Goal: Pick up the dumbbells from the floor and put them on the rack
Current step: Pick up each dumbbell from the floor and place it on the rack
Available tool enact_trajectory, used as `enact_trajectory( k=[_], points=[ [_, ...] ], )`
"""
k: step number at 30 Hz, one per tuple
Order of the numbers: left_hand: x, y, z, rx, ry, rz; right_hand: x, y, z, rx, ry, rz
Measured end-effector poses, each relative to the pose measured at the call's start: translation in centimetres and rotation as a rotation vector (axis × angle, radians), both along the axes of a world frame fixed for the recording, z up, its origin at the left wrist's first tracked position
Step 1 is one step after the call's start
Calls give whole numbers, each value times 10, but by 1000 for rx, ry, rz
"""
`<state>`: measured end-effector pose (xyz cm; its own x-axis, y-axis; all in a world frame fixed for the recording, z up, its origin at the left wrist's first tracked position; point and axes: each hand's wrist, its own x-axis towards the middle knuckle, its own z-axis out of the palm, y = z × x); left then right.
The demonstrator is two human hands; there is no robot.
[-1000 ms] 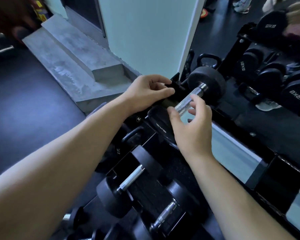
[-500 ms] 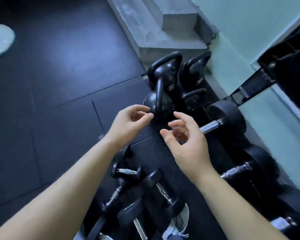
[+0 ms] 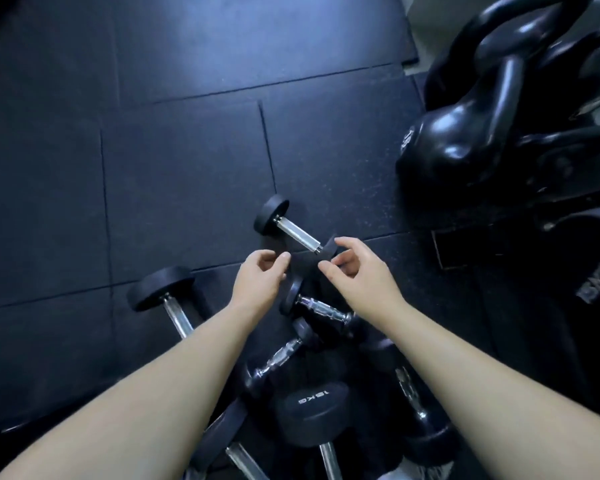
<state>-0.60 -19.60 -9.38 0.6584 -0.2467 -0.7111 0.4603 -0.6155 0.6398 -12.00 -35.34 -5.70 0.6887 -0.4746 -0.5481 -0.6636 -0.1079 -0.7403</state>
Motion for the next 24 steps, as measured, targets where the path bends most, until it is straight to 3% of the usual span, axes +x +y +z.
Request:
enact_trajectory(
  k=[6,11,16,24],
  points=[
    [34,-10,-133,20,56,61,75,-21,-143,-128,41,272],
    [58,-32,-211,-120,69,116,109,-41,-217,-167,73,429],
    [67,-57,-240,-340,148,210,128,-60,-253,-194,136,598],
    [61,-68,-246,-436,213,379,138,-61,-266,-171,129,733]
  ],
)
